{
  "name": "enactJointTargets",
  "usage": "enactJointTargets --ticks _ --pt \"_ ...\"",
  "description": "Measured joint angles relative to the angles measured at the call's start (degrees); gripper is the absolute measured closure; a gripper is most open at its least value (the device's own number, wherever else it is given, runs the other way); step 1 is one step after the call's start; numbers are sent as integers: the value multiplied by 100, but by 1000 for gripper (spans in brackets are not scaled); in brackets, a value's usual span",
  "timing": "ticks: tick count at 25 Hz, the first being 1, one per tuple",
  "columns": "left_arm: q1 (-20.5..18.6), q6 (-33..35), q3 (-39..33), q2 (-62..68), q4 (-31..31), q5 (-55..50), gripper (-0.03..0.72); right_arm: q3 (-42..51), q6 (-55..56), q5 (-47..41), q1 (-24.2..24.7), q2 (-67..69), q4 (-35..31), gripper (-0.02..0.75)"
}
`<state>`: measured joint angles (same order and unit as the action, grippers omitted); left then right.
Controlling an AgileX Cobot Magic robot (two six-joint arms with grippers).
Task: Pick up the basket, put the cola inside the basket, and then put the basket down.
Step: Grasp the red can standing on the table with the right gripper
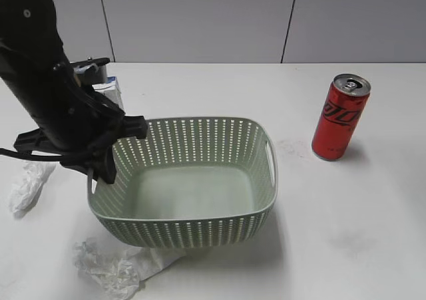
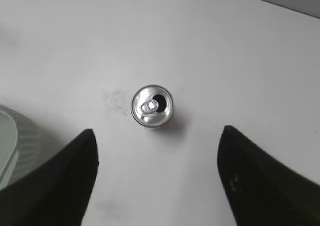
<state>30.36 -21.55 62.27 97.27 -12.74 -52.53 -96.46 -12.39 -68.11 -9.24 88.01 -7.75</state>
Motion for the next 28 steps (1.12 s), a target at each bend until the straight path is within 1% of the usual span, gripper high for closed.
enactJointTargets --ticks 4,7,13,17,21,28 --pt "0 0 0 0 -18 73 692 802 74 0 0 -1021 211 173" --pt "0 0 0 0 -25 95 692 1757 108 40 0 -1771 216 173" --pt "0 0 0 0 -30 101 692 3792 149 682 0 -3269 241 173" --pt "0 0 0 0 -34 107 692 4846 164 937 0 -4178 254 173" --pt "0 0 0 0 -36 107 692 5618 164 976 0 -5138 267 173" --pt "0 0 0 0 -41 107 692 6593 164 1261 0 -6864 274 173"
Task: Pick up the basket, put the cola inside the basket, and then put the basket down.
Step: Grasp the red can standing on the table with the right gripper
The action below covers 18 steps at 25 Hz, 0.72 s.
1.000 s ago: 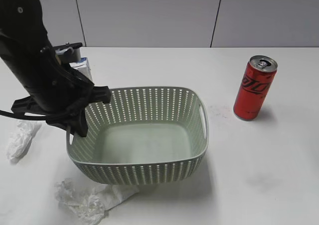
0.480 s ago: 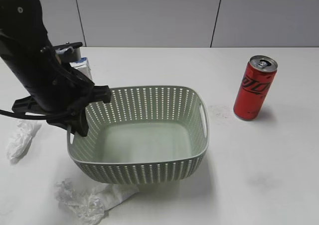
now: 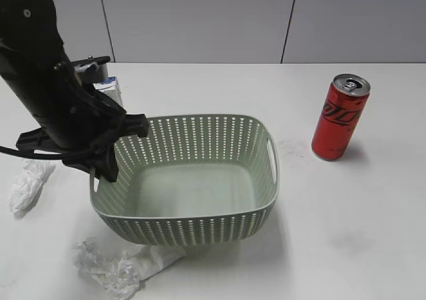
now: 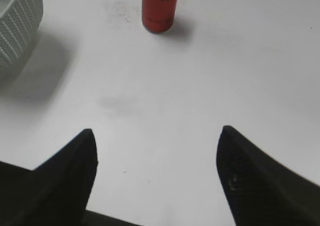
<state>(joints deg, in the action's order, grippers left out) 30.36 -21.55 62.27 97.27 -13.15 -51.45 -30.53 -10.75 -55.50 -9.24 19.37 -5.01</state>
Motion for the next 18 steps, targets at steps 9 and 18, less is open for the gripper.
enactJointTargets --ticks 9,18 --pt "0 0 0 0 0 0 692 659 0 90 0 -1813 15 173" --pt "5 0 0 0 9 -55 692 672 28 105 0 -1964 110 173"
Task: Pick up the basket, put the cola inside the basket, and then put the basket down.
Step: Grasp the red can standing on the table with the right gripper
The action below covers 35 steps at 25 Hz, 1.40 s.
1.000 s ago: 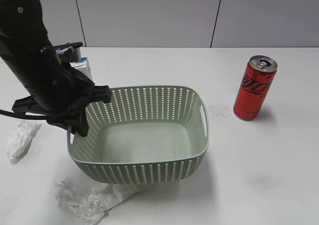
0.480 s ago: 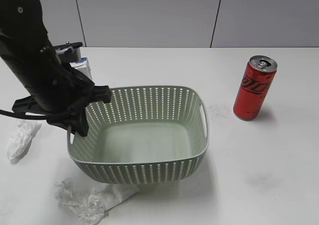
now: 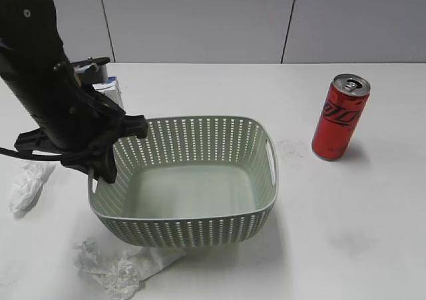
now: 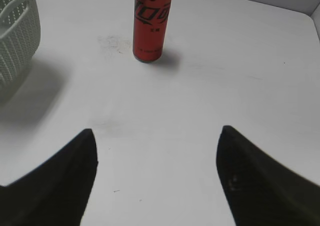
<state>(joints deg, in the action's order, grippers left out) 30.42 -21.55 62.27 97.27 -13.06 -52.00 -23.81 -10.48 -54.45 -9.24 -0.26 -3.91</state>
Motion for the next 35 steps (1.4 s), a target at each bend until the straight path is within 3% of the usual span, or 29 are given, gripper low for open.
enactJointTargets --ticks 9,15,20,24,29,35 --pt "0 0 0 0 0 -55 692 -29 5 90 0 -4 28 173" --pt "0 0 0 0 0 -66 692 -366 33 1307 0 518 67 173" --pt "0 0 0 0 0 -67 692 -828 33 2062 0 1858 106 173" --pt "0 0 0 0 0 -67 692 -1464 233 2146 0 3216 106 172" --pt "0 0 0 0 4 -67 692 -2670 472 1797 0 5075 33 121" --pt "0 0 0 0 7 -67 692 -4211 491 922 0 7209 -29 112"
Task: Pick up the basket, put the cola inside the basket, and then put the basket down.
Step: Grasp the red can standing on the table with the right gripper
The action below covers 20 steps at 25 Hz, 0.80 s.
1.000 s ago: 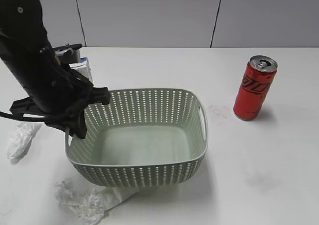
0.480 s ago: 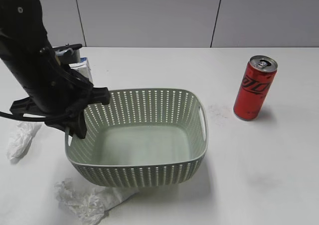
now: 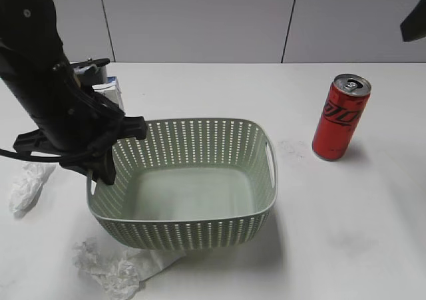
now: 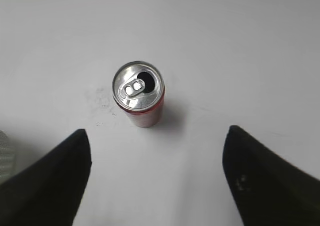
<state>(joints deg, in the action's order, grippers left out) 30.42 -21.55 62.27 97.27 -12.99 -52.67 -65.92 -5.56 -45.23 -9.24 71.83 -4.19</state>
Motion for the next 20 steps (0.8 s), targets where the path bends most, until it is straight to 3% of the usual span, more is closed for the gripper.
enactJointTargets --ticks 11,20 --pt "0 0 0 0 0 -5 692 -1914 2 -964 0 2592 -395 132" --pt "0 0 0 0 5 1 692 -2098 2 -898 -201 3392 -372 136"
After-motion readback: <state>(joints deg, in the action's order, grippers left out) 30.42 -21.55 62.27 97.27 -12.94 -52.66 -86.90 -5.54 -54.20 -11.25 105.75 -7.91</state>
